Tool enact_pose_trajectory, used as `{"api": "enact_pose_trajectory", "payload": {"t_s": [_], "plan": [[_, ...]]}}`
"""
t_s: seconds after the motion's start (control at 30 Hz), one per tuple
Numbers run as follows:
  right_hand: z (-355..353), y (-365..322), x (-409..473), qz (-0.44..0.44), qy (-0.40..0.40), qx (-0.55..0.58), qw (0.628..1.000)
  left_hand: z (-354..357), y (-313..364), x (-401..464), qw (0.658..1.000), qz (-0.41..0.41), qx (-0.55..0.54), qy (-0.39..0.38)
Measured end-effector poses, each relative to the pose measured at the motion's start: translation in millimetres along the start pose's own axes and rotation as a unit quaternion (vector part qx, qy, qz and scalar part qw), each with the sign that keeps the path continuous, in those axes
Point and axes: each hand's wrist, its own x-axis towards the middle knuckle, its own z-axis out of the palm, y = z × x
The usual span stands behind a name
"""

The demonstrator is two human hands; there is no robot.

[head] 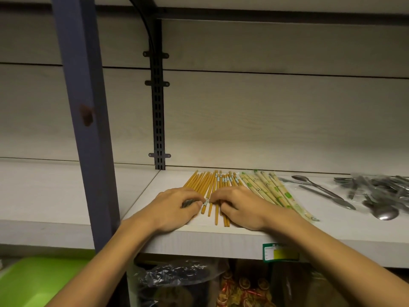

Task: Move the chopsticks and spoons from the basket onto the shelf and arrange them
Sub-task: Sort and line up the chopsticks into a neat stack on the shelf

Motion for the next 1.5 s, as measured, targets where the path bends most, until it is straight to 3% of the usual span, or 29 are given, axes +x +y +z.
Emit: {"api": "enact_pose_trajectory", "payload": {"t_s": [0.17,0.43,0.73,1.03,1.3,1.5], "plan": [[-2.2,-2.2,1.1,-0.001,0.024,-0.010,1.000,0.1,-4.1,1.6,0.997,-0.030,-0.060,0.040],[-6.7,-10.1,20.3,0.014,0.019,0.041,0.999,-1.4,-12.1,3.7,0.984,-0.144,0.008,0.107],[-17.2,-9.6,39.6,0.001,-0.037,-0.030,0.999,-1.6,-21.3,4.2,0.961,-0.197,-0.092,0.170],[-8.7,-13.1,52.2,-0.062,-0.063,-0.086,0.992,-3.4,-26.5,3.1,0.914,-0.288,-0.183,0.218],[-9.7,-26.5,66.8,-0.084,-0.126,-0.133,0.979,-4.7,-25.8,0.8,0.910,-0.295,-0.193,0.220],[-16.8,-36.4,76.8,-0.086,-0.188,-0.175,0.963,-7.4,-25.2,0.2,0.927,-0.285,-0.145,0.196]]}}
